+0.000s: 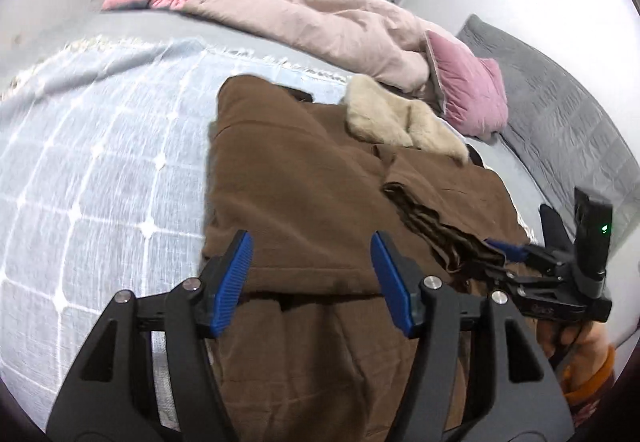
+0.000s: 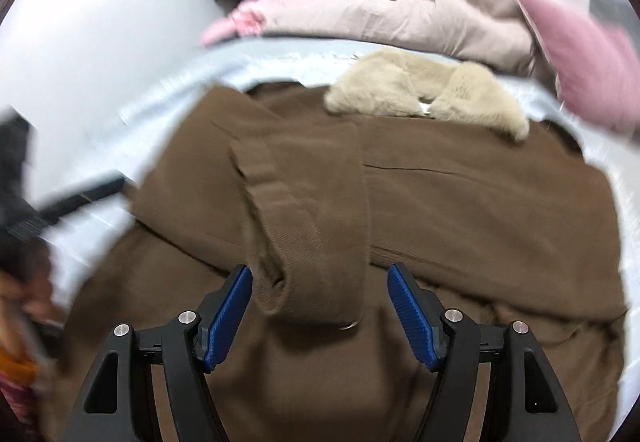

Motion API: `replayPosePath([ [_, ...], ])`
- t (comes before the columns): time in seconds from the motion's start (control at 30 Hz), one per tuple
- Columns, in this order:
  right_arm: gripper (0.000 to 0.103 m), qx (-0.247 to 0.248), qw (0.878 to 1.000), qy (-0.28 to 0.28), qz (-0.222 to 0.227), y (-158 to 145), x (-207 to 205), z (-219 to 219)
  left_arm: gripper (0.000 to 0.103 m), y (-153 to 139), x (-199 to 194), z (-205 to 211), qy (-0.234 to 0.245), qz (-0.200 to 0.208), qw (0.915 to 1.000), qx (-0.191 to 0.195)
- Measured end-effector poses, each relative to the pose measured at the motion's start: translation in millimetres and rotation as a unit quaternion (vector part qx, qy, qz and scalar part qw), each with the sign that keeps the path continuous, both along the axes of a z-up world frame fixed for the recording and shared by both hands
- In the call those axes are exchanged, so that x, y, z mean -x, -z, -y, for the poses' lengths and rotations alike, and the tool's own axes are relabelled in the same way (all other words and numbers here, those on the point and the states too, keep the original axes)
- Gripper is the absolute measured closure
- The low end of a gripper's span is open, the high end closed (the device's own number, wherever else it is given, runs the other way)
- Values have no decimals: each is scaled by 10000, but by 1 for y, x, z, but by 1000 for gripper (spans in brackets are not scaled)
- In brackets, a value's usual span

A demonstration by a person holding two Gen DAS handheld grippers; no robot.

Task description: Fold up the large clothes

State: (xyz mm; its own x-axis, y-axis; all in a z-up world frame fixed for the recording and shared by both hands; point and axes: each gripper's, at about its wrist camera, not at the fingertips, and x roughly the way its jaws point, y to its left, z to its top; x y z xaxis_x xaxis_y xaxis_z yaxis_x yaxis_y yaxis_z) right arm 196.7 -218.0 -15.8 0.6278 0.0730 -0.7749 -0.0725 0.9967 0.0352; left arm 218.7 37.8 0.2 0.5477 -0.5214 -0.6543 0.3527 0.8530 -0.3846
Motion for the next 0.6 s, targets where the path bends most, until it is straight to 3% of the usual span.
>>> replayPosePath([
  [0.07,64,-601,9974,375,-98,2,-5,28,45,1,-3,0,-29,-31,10000,-40],
  [0.17,65,-1542,9789,1335,153,-6,9,100,45,-4,-4,-6,-90,73,9999,-82],
  [0.2,63,-1738,9733,1481,236,-8,13,115,45,-5,-6,-7,-120,64,9999,-50],
  [0.27,59,-2664,9503,1539,469,-12,28,155,45,-5,-7,-11,-174,46,9998,-4],
  [0.37,42,-3411,9272,1451,535,-7,31,178,46,-5,-11,-9,-223,41,9997,13],
  [0.43,39,-3389,9288,1413,497,-1,24,176,47,-4,-13,-4,-184,70,9998,-56],
  [0.57,39,-2941,9466,1314,-114,32,-10,150,57,-2,-19,6,-82,127,9994,-325],
  [0.6,46,-2848,9510,1196,-151,37,-15,140,59,-3,-21,8,-68,149,9992,-374],
])
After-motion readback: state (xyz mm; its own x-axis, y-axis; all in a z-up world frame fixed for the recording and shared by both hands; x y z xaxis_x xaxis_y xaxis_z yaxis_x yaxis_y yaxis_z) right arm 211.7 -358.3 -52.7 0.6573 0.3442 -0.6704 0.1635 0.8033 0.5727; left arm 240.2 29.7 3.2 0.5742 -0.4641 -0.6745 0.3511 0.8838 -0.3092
